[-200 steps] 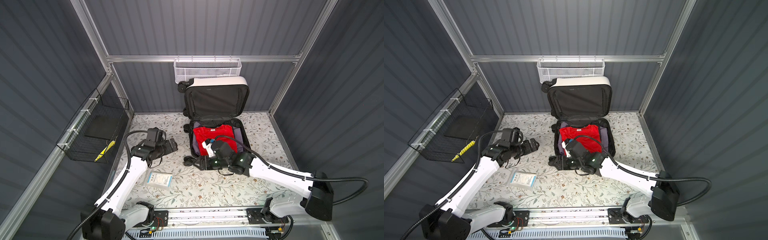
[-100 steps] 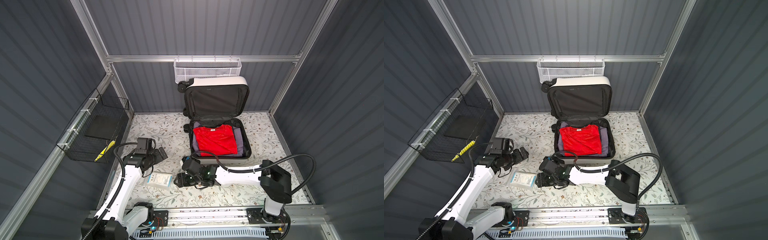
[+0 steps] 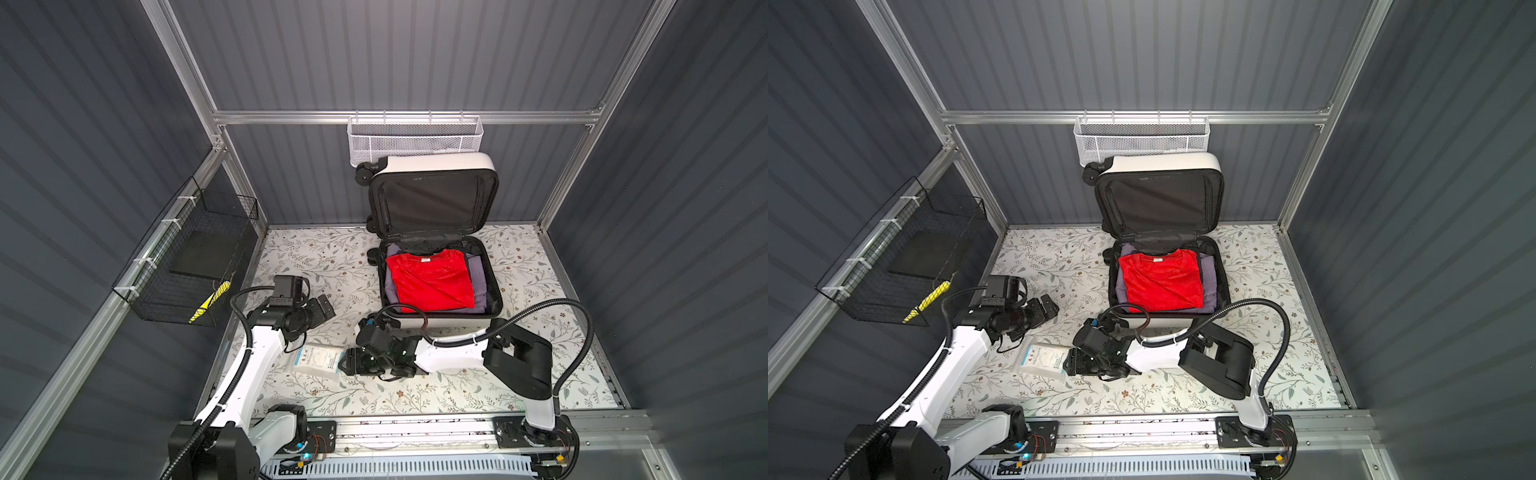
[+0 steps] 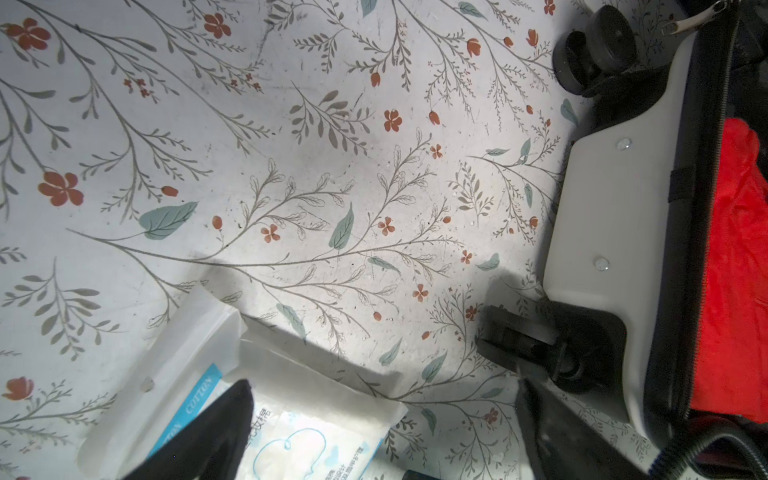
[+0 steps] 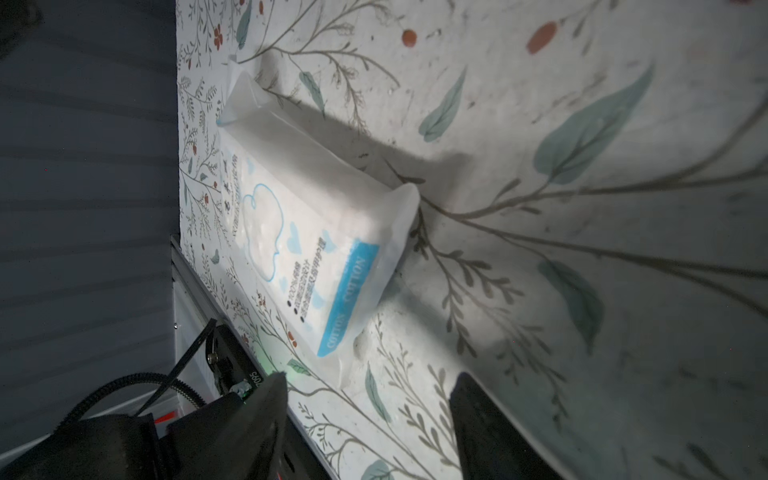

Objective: Pack the luggage

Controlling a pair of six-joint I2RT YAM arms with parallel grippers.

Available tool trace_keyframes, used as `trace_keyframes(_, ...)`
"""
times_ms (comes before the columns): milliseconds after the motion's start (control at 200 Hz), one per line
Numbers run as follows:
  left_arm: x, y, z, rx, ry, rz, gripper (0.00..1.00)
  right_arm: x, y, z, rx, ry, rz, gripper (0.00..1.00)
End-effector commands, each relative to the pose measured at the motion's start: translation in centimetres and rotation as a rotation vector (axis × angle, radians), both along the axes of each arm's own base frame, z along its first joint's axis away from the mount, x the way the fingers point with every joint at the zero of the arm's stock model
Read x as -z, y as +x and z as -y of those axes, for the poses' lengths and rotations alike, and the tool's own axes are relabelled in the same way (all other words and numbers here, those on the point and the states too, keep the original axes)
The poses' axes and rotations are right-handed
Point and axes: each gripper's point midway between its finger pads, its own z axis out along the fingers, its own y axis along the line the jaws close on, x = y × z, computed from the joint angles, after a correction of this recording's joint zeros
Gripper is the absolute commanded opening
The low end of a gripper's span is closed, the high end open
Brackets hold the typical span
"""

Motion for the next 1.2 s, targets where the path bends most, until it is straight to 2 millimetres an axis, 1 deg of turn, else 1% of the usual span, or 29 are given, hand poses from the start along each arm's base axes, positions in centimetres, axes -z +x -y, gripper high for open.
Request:
trace_keyframes(0,0.5,0.0,0.2,0.026,-0.006,-0.005,1.00,0.1,-0.2,-1.4,-0.008,0.037,-0.032,0.67)
trace_keyframes(230,1.0,0.0,0.2,0.030,-0.006,-0.013,1.00,1.4,0.1,-2.4,0.001,0.042,-0.071,0.67)
trace_keyframes(380,1.0,0.0,0.3,0.033,-0.011,-0.013,1.00,1.6,0.5,-3.0,0.003,0.044,-0.075,0.67)
trace_keyframes(615,0.9,0.1,0.4,0.038,-0.021,-0.010,1.00,2.1,1.3,-3.1,0.020,0.035,-0.077,0.61)
trace_keyframes(780,0.5,0.2,0.6,0.044,-0.031,-0.004,1.00,2.0,2.0,-2.8,0.035,0.035,-0.073,0.49)
trace_keyframes(875,0.3,0.3,0.8,0.049,-0.038,0.000,1.00,2.0,2.2,-2.7,0.040,0.036,-0.072,0.41)
trace_keyframes(1000,0.2,0.5,0.9,0.050,-0.044,0.000,1.00,1.9,2.6,-2.6,0.045,0.042,-0.074,0.33)
trace_keyframes(1196,-0.1,0.5,1.0,0.060,-0.049,0.001,1.00,1.8,3.1,-2.0,0.058,0.045,-0.070,0.16)
